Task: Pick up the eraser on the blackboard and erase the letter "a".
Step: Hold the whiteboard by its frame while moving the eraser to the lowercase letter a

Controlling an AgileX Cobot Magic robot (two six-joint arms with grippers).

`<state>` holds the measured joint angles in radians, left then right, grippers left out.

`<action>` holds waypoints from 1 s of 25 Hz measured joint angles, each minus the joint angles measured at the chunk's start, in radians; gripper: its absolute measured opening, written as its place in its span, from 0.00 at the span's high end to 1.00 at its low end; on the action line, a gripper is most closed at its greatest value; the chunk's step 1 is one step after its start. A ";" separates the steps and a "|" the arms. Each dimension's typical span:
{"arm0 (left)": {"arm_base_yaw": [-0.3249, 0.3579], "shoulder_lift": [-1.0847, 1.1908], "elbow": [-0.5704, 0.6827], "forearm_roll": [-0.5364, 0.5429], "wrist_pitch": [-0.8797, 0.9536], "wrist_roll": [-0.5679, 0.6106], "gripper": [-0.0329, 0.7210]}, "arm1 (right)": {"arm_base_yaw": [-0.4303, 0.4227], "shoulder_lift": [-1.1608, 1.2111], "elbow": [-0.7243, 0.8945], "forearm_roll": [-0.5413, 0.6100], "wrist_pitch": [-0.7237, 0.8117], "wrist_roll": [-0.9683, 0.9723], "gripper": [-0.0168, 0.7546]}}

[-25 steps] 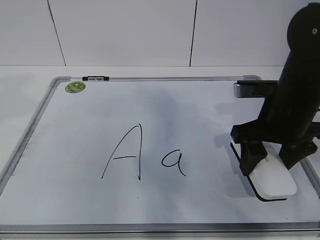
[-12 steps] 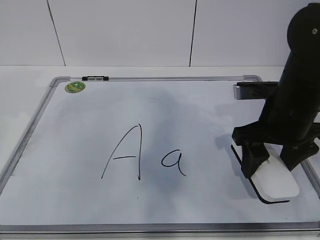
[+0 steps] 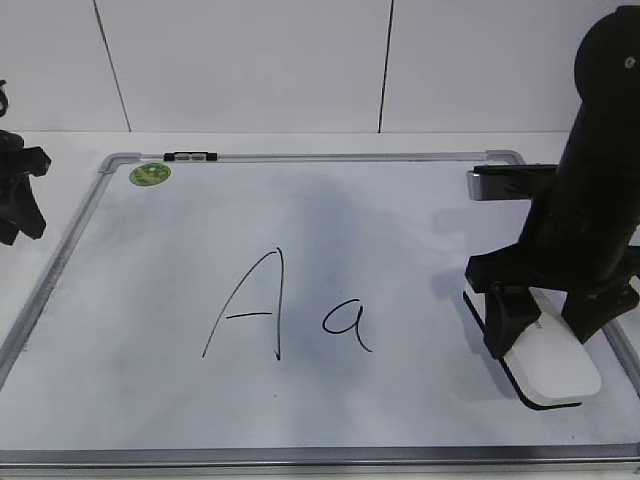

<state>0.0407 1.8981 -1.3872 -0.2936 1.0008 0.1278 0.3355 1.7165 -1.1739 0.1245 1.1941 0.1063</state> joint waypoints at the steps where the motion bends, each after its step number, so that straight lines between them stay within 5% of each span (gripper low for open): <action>1: 0.000 0.011 0.000 0.000 0.000 0.012 0.64 | 0.000 0.000 0.000 0.000 0.000 0.000 0.28; 25: 0.004 0.165 -0.006 -0.015 -0.008 0.036 0.64 | 0.000 0.000 0.000 0.000 0.000 -0.013 0.28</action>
<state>0.0446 2.0630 -1.3935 -0.3090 0.9929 0.1635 0.3355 1.7165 -1.1739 0.1245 1.1941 0.0932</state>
